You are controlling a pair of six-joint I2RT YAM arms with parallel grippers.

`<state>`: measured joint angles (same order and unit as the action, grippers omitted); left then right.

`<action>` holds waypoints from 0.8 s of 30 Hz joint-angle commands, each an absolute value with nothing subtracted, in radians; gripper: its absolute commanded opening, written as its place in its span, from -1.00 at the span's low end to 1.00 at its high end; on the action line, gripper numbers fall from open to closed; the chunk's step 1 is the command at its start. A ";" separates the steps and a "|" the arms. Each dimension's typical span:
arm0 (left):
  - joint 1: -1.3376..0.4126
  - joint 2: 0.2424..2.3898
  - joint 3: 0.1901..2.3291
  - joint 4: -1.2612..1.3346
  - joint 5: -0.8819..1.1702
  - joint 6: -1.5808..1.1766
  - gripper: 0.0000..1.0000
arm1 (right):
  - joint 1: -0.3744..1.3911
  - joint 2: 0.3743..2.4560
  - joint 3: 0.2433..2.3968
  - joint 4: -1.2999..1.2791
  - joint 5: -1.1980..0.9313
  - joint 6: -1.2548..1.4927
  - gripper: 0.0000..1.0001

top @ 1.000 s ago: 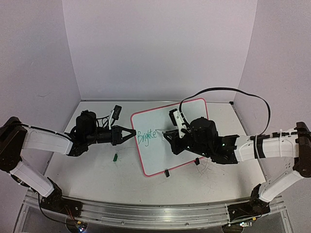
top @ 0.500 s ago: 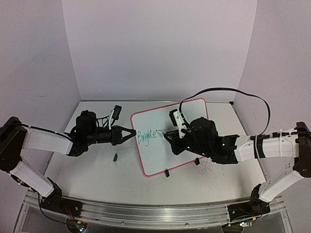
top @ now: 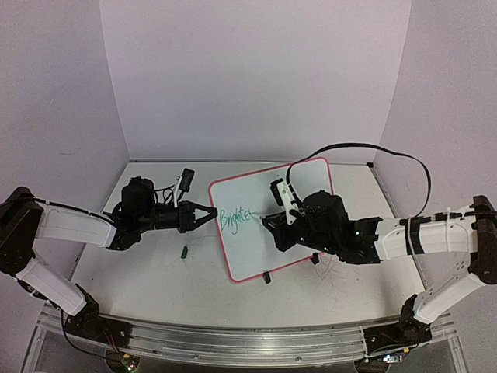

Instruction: Write a sentence on the whiteboard

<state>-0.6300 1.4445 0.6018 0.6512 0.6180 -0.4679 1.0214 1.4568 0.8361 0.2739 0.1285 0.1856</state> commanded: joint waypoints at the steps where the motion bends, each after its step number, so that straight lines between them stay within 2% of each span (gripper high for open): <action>1: -0.631 1.419 0.636 0.658 0.627 -0.447 -1.00 | 1.017 1.435 0.818 0.261 0.121 0.211 -1.00; 24: -0.631 1.418 0.636 0.658 0.629 -0.449 -1.00 | 1.019 1.440 0.801 0.282 0.126 0.242 -1.00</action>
<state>-0.6300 1.4445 0.6018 0.6468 0.6182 -0.4679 1.0214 1.4506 0.8055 0.2691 0.0901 0.2338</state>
